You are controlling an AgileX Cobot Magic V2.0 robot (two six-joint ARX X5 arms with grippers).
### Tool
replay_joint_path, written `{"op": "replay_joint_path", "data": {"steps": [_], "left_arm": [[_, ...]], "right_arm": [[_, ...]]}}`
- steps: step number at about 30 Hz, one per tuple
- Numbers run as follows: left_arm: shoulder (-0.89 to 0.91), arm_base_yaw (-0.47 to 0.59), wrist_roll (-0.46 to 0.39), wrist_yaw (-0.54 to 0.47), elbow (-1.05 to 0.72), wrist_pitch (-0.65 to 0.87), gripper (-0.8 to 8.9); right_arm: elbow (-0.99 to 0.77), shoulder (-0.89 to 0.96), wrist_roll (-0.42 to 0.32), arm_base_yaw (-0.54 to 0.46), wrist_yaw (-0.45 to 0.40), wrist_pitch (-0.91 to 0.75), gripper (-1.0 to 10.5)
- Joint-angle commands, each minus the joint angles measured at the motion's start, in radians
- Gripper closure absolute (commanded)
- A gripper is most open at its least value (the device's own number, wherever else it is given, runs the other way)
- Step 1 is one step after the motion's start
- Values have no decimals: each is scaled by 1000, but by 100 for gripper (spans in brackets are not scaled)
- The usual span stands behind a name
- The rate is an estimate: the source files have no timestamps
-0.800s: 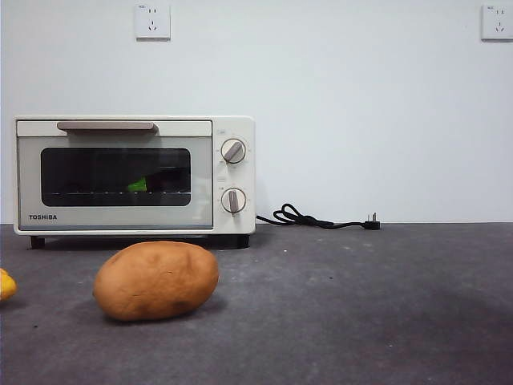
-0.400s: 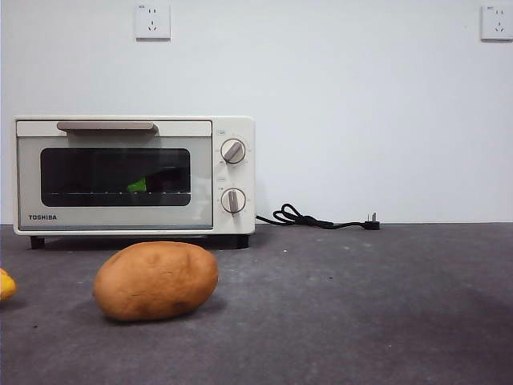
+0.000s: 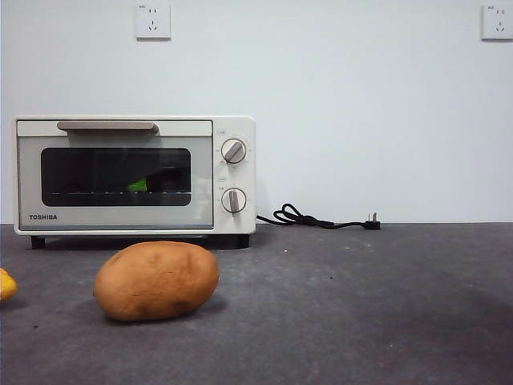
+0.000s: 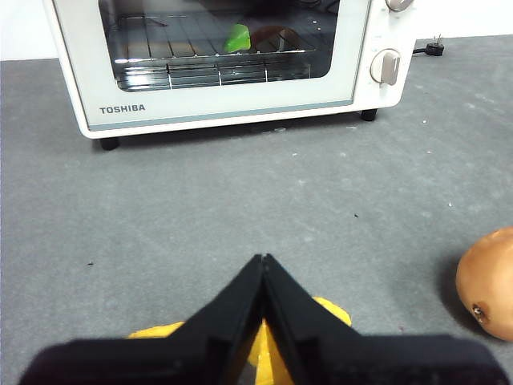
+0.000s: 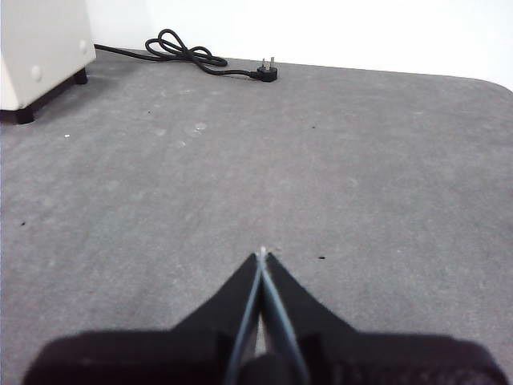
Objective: Take the eggplant from the table,put the eggplant in the oven
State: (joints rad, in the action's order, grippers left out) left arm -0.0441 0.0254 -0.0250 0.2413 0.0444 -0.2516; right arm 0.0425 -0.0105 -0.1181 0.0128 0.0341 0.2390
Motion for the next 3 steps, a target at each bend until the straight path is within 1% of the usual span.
{"op": "replay_joint_path", "data": {"steps": [1, 3], "left_arm": [[-2, 2, 7, -2, -9, 11, 817], [-2, 2, 7, -2, -9, 11, 817]], "right_arm": [[-9, 3, 13, -1, 0, -7, 946], [-9, 3, 13, -1, 0, -7, 946]]}}
